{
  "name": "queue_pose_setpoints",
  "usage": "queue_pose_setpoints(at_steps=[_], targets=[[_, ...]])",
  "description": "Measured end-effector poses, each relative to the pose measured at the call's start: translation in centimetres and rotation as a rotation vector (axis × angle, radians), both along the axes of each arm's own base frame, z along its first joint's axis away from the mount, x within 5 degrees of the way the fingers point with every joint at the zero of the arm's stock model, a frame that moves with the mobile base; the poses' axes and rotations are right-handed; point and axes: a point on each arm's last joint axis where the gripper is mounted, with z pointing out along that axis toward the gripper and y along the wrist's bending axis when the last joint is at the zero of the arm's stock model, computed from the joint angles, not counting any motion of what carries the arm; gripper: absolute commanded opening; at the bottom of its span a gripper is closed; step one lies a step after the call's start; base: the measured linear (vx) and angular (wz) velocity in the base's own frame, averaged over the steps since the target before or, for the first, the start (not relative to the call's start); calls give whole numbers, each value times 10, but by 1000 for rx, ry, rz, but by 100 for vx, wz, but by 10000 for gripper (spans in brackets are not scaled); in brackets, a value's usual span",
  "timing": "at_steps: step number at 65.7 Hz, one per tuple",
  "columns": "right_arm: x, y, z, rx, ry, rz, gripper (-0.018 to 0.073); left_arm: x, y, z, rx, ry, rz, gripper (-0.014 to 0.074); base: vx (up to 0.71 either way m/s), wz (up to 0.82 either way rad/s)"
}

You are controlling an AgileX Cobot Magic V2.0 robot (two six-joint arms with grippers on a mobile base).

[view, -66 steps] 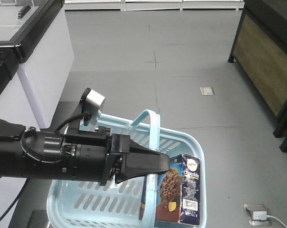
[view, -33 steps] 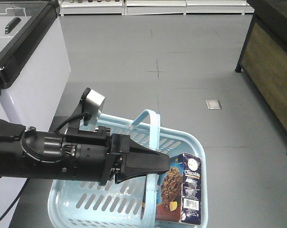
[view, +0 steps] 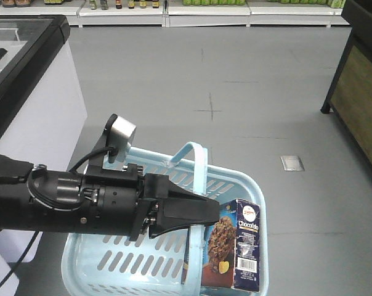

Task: Left arm holds basket, right arm returns cookies
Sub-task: 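Hold the basket with the left gripper while driving toward the drink shelves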

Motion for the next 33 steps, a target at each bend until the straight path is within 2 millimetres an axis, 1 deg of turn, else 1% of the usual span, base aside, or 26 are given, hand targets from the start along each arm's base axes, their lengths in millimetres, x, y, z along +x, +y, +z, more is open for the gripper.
queue_pose_setpoints(at_steps=[33], targets=[[0,0,0,0,0,0,-11,0,0,0,0,0,0,-3,54,1]])
